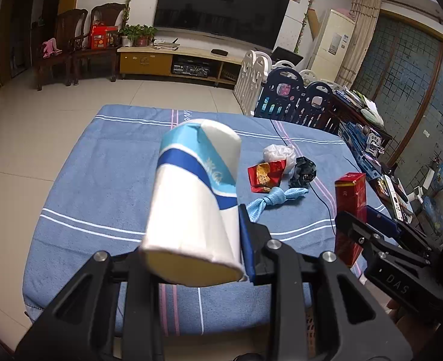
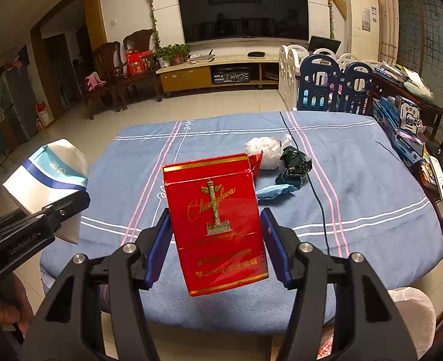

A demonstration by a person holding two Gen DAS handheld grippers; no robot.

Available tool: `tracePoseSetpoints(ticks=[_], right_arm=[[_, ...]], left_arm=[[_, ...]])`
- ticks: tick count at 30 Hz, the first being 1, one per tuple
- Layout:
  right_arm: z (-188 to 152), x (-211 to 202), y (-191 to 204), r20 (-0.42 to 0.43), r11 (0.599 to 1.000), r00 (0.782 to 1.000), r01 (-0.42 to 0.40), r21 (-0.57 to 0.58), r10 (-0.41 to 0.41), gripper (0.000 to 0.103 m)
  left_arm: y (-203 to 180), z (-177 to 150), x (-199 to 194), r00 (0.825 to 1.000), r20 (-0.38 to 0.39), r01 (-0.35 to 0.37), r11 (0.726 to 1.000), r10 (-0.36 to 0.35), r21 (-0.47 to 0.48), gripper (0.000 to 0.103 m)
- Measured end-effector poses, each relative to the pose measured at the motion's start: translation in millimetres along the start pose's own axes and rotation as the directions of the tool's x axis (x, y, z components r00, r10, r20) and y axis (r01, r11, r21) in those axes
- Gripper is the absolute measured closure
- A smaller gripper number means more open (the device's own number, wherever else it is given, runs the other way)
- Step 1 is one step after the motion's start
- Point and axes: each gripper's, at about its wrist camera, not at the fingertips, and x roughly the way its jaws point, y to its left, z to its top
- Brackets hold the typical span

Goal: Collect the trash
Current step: 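Grasp the white paper cup with the left tool while the right tool lifts the red box, then carry the cup and red box over the pink bin and open both tools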

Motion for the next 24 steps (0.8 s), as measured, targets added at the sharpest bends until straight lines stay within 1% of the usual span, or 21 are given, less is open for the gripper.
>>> tracePoseSetpoints(ticks=[2, 4, 5, 6, 7, 9, 10, 12, 13, 14, 15, 16, 17, 18, 19, 20, 21, 22, 23, 24], right_arm=[[1.8, -10.9, -7.1, 0.028, 1.000, 1.000, -0.001, 0.025, 0.000, 0.045], [3.1, -28.5, -20.7, 0.067, 0.997, 0.998, -0.012, 0.075, 0.007, 0.045], [4.0, -48.1, -34.6, 0.107, 0.993, 0.994, -0.019, 0.114, 0.006, 0.045], [2.8, -60.4, -43.3, 0.130, 0.991, 0.992, -0.018, 0.135, 0.000, 0.045], [-0.6, -75.3, -53.9, 0.151, 0.987, 0.989, -0.014, 0.158, -0.010, 0.045], [-14.7, -106.5, -79.9, 0.174, 0.980, 0.984, 0.003, 0.198, -0.038, 0.045], [-26.1, -122.8, -94.5, 0.169, 0.978, 0.984, 0.022, 0.207, -0.058, 0.045], [-43.7, -144.4, -113.3, 0.147, 0.977, 0.985, 0.062, 0.205, -0.093, 0.045], [-56.6, -160.6, -125.8, 0.135, 0.974, 0.983, 0.098, 0.205, -0.127, 0.045], [-65.2, -170.4, -133.9, 0.128, 0.971, 0.981, 0.119, 0.207, -0.148, 0.044], [-76.0, -183.6, -144.7, 0.116, 0.965, 0.978, 0.149, 0.214, -0.176, 0.044], [-85.6, -194.4, -155.0, 0.098, 0.958, 0.975, 0.175, 0.226, -0.201, 0.044], [-95.0, -199.8, -163.0, 0.081, 0.952, 0.973, 0.191, 0.240, -0.215, 0.044], [-101.7, -204.8, -170.0, 0.064, 0.945, 0.972, 0.203, 0.255, -0.226, 0.043], [-109.0, -208.1, -178.3, 0.037, 0.940, 0.973, 0.211, 0.269, -0.229, 0.042], [-113.9, -207.4, -183.2, 0.006, 0.936, 0.971, 0.227, 0.270, -0.237, 0.035], [-116.2, -206.2, -185.1, -0.012, 0.931, 0.968, 0.245, 0.269, -0.251, 0.030], [-118.9, -206.2, -186.8, -0.023, 0.924, 0.961, 0.271, 0.270, -0.275, 0.028], [-119.1, -206.6, -187.2, -0.021, 0.920, 0.959, 0.277, 0.276, -0.283, 0.021], [-119.1, -206.7, -187.2, -0.012, 0.918, 0.959, 0.274, 0.285, -0.283, 0.015]], left_arm=[[-2.4, -0.1, 0.4, 1.000, -0.002, 0.016, 1.000, -0.016, 0.004, 0.073], [-8.9, -1.3, 1.1, 0.998, -0.007, 0.058, 0.998, -0.058, 0.014, 0.073], [-17.2, -2.7, 2.2, 0.995, -0.016, 0.097, 0.995, -0.097, 0.027, 0.073], [-25.2, -4.5, 2.6, 0.991, -0.023, 0.132, 0.990, -0.131, 0.044, 0.073], [-36.1, -7.1, 2.9, 0.985, -0.032, 0.169, 0.983, -0.168, 0.067, 0.073], [-69.2, -16.3, 3.3, 0.962, -0.071, 0.270, 0.952, -0.263, 0.146, 0.073], [-85.4, -21.9, 3.5, 0.945, -0.100, 0.324, 0.928, -0.310, 0.182, 0.073], [-127.3, -38.9, 1.8, 0.893, -0.172, 0.447, 0.857, -0.415, 0.257, 0.072], [-142.8, -47.2, 0.7, 0.868, -0.204, 0.494, 0.823, -0.452, 0.281, 0.072], [-170.3, -60.3, -0.9, 0.822, -0.257, 0.568, 0.757, -0.508, 0.321, 0.072], [-183.5, -67.8, -2.0, 0.799, -0.284, 0.601, 0.723, -0.531, 0.341, 0.072], [-202.6, -78.7, -3.0, 0.761, -0.328, 0.649, 0.670, -0.560, 0.361, 0.071], [-225.7, -92.6, -2.3, 0.717, -0.385, 0.697, 0.612, -0.581, 0.373, 0.070], [-237.2, -101.3, -0.9, 0.699, -0.415, 0.715, 0.586, -0.583, 0.381, 0.069], [-250.0, -111.5, 1.1, 0.691, -0.443, 0.722, 0.565, -0.571, 0.399, 0.062], [-262.5, -124.3, 5.5, 0.704, -0.467, 0.709, 0.554, -0.535, 0.436, 0.036], [-268.5, -131.7, 10.1, 0.731, -0.468, 0.682, 0.560, -0.497, 0.470, 0.022], [-270.9, -138.3, 14.0, 0.762, -0.455, 0.647, 0.570, -0.461, 0.506, 0.011], [-267.9, -138.7, 20.0, 0.791, -0.440, 0.612, 0.582, -0.426, 0.536, 0.011], [-262.5, -136.3, 24.7, 0.807, -0.433, 0.590, 0.597, -0.403, 0.543, 0.011]])
